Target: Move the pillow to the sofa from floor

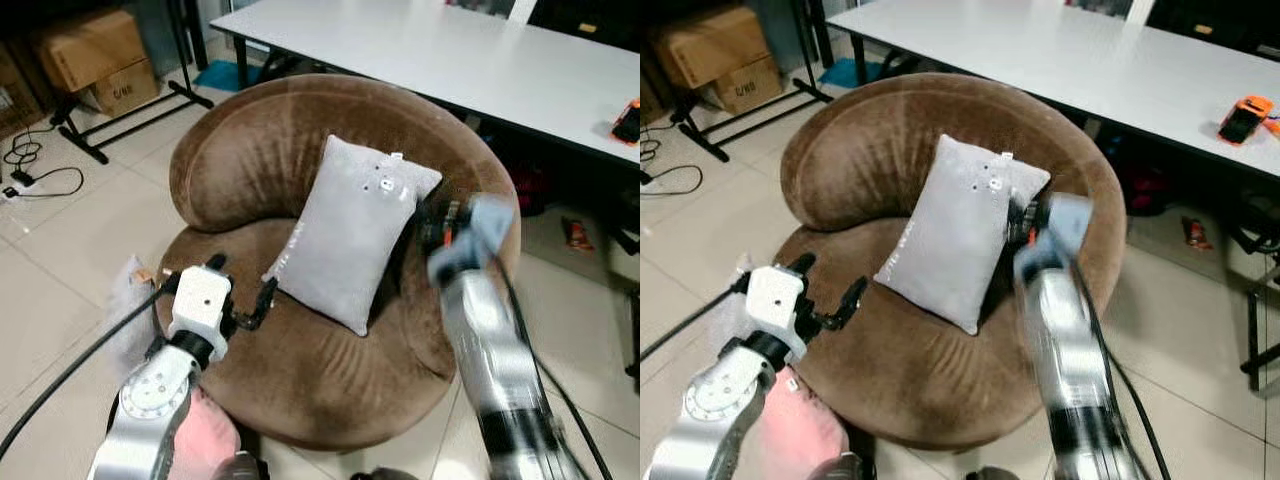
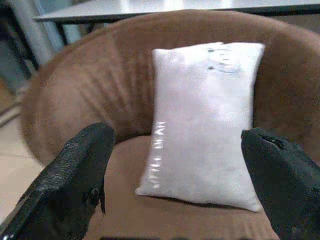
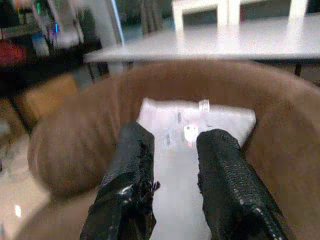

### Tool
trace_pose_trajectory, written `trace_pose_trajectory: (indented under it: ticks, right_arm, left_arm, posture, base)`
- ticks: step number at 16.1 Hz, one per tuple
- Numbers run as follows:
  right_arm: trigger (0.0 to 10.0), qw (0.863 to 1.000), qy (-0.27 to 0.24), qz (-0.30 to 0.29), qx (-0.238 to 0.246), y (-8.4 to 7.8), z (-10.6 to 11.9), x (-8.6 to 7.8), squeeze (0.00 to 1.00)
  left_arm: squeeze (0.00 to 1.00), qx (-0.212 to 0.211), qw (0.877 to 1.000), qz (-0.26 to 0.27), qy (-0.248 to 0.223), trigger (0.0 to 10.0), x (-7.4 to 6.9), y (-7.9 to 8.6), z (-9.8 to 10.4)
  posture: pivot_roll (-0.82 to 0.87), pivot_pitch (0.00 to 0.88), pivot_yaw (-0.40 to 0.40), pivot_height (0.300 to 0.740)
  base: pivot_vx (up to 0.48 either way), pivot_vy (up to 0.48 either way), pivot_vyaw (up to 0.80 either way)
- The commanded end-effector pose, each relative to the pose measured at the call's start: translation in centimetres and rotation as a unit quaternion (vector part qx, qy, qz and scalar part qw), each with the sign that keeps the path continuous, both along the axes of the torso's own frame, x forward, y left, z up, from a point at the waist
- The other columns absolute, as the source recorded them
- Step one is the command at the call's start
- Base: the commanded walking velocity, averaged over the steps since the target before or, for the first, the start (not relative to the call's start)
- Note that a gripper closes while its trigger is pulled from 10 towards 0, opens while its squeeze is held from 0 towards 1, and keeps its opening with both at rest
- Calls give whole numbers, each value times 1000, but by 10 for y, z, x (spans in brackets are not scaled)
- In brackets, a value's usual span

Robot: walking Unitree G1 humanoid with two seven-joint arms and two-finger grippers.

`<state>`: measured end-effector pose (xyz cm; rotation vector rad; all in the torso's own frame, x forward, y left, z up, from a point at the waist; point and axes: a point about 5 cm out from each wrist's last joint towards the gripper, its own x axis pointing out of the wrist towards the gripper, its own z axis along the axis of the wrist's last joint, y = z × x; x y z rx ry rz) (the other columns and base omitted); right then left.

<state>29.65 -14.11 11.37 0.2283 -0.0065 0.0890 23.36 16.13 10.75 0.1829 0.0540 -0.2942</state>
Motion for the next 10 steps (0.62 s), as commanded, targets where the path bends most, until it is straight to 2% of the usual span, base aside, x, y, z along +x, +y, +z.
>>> trace_pose_trajectory:
  ticks: [1,2,3,5,10]
  right_arm:
    - [10000,1000,21,0,-13,-4,-7,-11,0]
    - [10000,999,30,-2,-21,-6,-12,-17,0]
    - [10000,998,51,9,-35,-9,-17,-30,0]
    - [10000,992,114,6,-52,-14,-33,-47,0]
    - [10000,989,137,18,-59,-11,-35,-51,0]
  left_arm:
    - [514,6,1000,13,-13,10000,-1,1,2]
    - [510,9,1000,17,-15,10000,-2,2,2]
    - [510,20,999,24,-19,10000,-3,4,1]
    - [514,31,998,37,-36,10000,-8,9,2]
    - [510,31,998,42,-38,10000,-15,10,-1]
  posture:
    - [20,56,-18,740]
    - [17,59,-21,740]
    - [15,61,-23,740]
    - [15,63,-26,740]
    - [20,59,-32,740]
  base:
    - [0,0,0]
    - [0,0,0]
    - [0,0,0]
    - [0,0,0]
    - [0,0,0]
